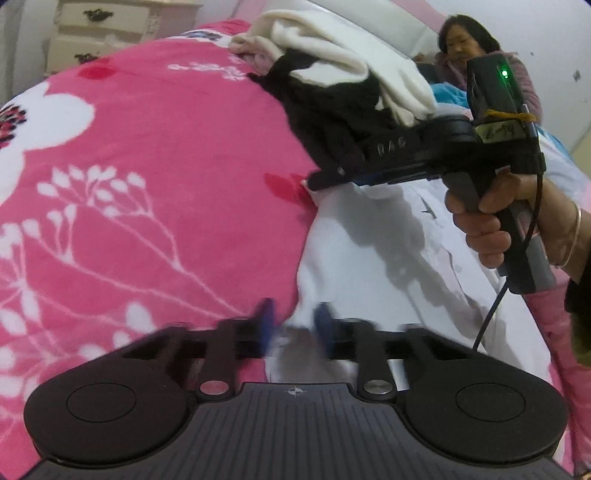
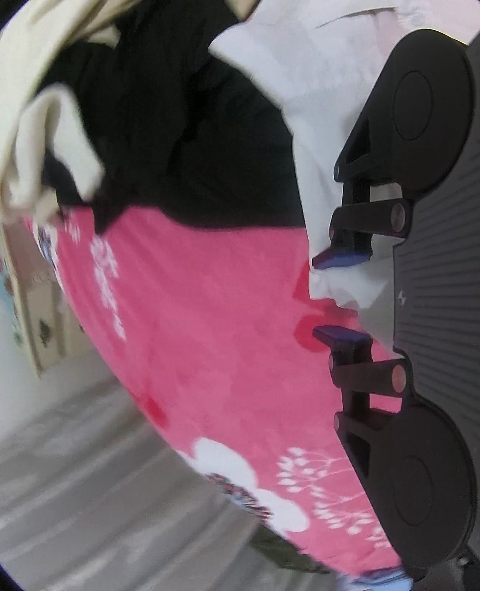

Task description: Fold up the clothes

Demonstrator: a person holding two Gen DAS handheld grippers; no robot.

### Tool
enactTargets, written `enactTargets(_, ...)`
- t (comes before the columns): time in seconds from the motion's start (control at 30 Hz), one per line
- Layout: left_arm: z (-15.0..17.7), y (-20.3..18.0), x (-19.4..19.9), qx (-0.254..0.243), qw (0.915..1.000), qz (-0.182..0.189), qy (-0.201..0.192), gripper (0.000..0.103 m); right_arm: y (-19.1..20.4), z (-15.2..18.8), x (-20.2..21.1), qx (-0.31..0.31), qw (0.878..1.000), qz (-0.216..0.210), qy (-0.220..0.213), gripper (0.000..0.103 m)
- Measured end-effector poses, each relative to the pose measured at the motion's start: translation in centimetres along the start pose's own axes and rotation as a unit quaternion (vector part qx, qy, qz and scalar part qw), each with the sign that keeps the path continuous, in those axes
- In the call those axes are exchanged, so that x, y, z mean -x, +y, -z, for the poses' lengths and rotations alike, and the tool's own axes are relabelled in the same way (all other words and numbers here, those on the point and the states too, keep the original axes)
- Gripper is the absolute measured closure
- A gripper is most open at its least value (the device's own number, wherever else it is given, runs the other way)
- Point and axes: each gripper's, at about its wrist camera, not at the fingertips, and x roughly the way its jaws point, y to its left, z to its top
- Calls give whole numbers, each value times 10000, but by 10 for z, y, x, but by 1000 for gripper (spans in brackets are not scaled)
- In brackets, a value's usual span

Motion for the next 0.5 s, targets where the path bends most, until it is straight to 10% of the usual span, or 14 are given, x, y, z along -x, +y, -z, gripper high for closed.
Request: enactTargets(0.5,18,21,21,817,9964,-18,-238,92,-13,6,-28,-685,9952,-138,-687,103)
